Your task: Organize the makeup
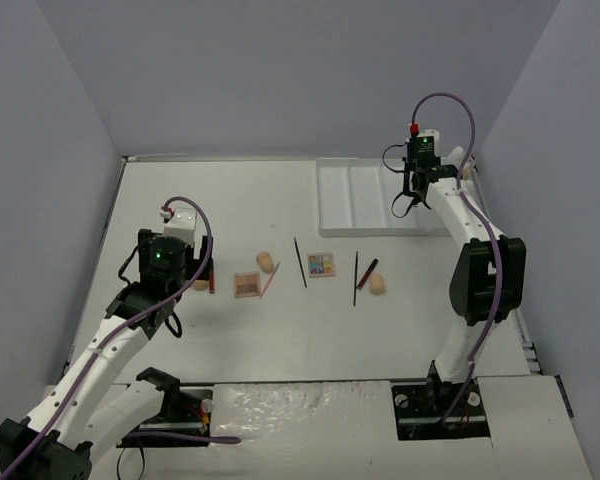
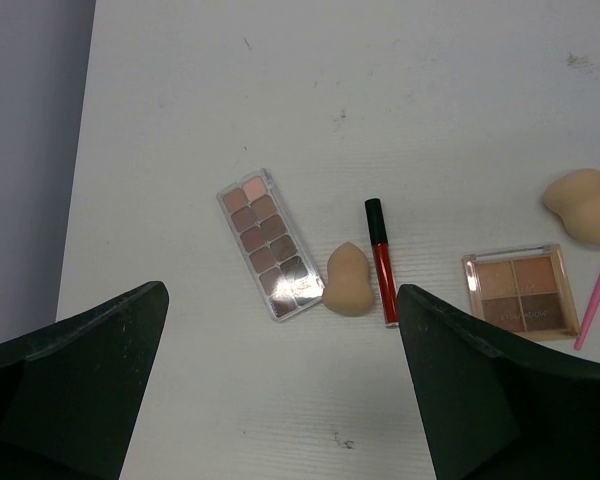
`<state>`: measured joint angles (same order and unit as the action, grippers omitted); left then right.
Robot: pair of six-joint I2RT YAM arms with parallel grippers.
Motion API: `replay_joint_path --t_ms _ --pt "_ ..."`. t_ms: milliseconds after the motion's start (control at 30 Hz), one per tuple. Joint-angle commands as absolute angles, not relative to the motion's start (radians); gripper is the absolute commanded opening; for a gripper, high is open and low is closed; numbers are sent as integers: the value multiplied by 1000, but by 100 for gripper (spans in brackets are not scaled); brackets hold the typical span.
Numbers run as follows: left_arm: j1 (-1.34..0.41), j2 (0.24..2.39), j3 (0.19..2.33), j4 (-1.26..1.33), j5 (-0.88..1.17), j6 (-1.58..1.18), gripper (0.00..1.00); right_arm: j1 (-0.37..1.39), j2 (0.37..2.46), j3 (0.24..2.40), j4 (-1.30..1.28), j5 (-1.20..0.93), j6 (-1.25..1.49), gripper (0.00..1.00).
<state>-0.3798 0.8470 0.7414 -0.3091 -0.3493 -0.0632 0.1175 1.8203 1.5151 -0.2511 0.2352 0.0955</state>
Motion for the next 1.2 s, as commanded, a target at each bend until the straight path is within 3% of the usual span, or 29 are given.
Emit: replay_joint_path --t_ms 0,300,433,500,700,867,1167 --pt "-384 842 776 -256 -370 -51 97 37 1980 1692 -281 304 11 0" --pt "-381 856 776 -258 -368 -39 97 -29 2229 1888 -279 202 -57 0" --pt "-380 859 773 -257 -370 -37 97 -31 2268 1904 -279 199 -67 7" --pt "-382 865 775 -259 -368 -36 97 -31 2269 1904 -278 195 -67 17" --pt "-380 867 781 -264 -362 -40 97 -30 2191 1866 -279 190 -30 43" --pt "-380 861 784 -264 -364 -43 97 27 2007 1759 -283 150 129 47" --pt "-380 843 788 -269 -370 -52 97 291 1723 1321 -265 213 434 53"
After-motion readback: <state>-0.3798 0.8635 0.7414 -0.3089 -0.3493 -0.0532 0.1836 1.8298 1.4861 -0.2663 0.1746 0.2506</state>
